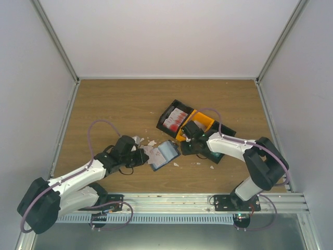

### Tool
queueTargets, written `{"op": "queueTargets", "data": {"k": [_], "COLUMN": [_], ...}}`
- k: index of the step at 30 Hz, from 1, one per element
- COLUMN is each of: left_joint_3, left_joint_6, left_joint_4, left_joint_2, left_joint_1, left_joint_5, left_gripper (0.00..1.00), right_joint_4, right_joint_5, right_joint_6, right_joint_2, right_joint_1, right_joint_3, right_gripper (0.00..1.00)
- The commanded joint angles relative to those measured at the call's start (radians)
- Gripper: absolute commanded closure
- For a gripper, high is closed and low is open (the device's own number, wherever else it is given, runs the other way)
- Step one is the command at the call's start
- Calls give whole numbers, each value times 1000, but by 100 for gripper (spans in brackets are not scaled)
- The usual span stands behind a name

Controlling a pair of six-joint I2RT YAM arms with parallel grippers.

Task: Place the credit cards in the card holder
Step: Adjust the storage box at the center of the board.

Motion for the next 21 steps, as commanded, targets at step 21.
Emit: {"op": "queueTargets", "data": {"k": [21], "left_joint_3": [-128], "left_joint_6": [-252], "left_joint_4": [486], "left_joint_2": [134], "left_joint_1": [-34], "left_joint_5": [-19], "left_gripper": [100], "right_joint_4": [94], "right_joint_5": [-82], "right_joint_6": [-82], "right_joint_2": [112], "right_joint_1": [-28], "right_joint_3": [27], "right_gripper": [71]}}
